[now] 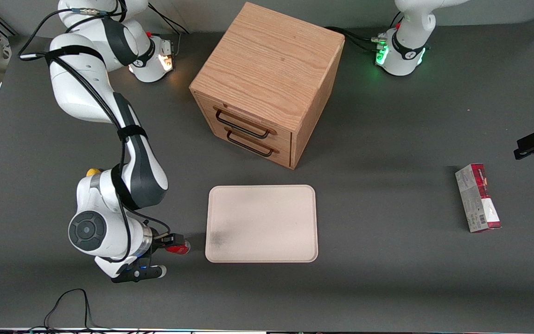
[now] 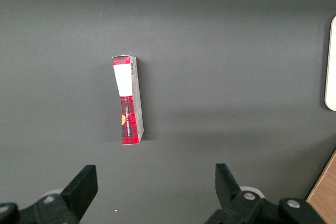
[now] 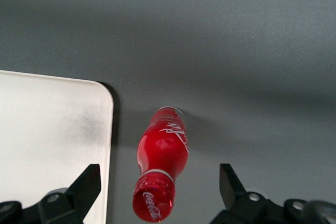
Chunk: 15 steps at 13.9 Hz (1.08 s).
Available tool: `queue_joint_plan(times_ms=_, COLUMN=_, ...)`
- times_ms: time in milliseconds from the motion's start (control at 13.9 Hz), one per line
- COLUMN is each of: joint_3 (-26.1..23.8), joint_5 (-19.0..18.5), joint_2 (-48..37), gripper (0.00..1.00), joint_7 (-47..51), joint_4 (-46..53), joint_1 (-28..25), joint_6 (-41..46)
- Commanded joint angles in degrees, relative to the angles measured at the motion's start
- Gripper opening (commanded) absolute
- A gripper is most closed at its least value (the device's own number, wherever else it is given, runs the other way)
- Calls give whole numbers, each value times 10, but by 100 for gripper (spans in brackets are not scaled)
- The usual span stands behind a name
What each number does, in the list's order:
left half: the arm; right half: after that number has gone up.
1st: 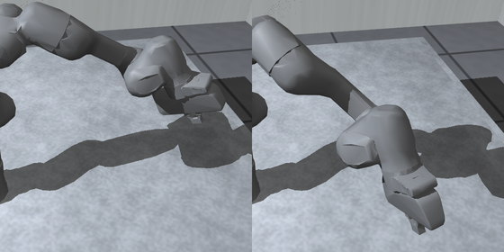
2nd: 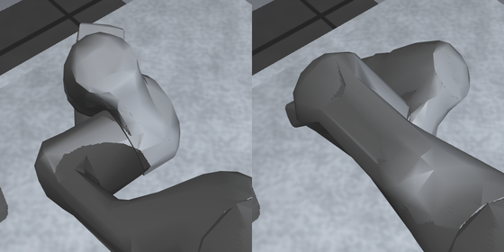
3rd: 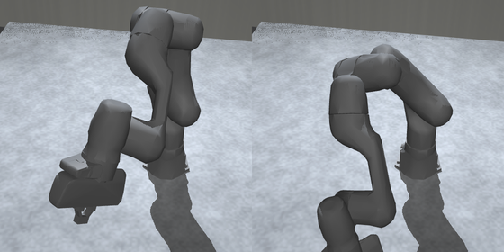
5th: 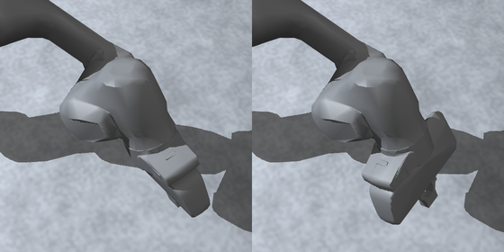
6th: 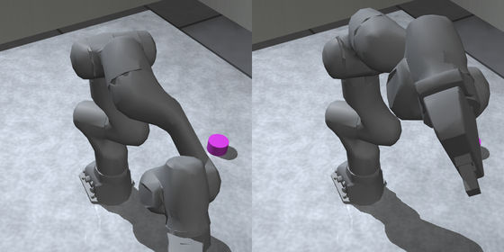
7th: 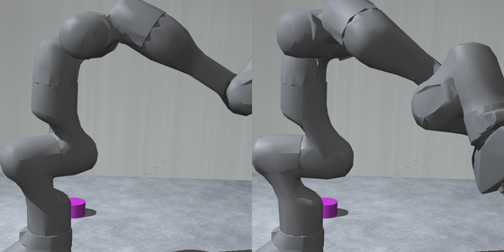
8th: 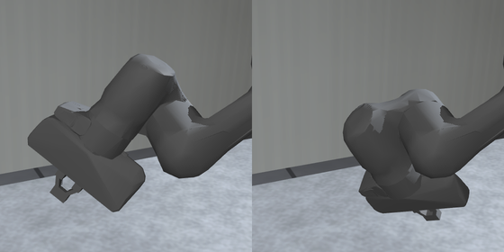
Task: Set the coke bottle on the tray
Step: 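Lower the right gripper around the bottle's cap end and close it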
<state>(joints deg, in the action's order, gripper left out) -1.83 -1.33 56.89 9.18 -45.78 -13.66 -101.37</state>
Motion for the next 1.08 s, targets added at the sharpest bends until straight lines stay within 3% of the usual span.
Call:
queue_joint_plan(times_ms=0, joint_3=2, joint_5=-6, joint_2=5, gripper=100, joint_7=-13, joint_4=-5, joint_1=-3, joint_6=-5)
queue_joint_plan(times_ms=718, joint_3=1, joint_5=-4, joint_2=-4, gripper=99, joint_7=-13, joint_4=-5, joint_1=-3, joint_6=23)
queue_joint_plan(times_ms=789, joint_3=1, joint_5=-5, joint_2=-4, gripper=94, joint_7=-13, joint_4=-5, joint_1=-3, joint_6=26)
queue_joint_plan(times_ms=1005, joint_3=1, joint_5=-5, joint_2=-5, gripper=60, joint_7=-12, joint_4=-5, joint_1=-3, joint_6=28)
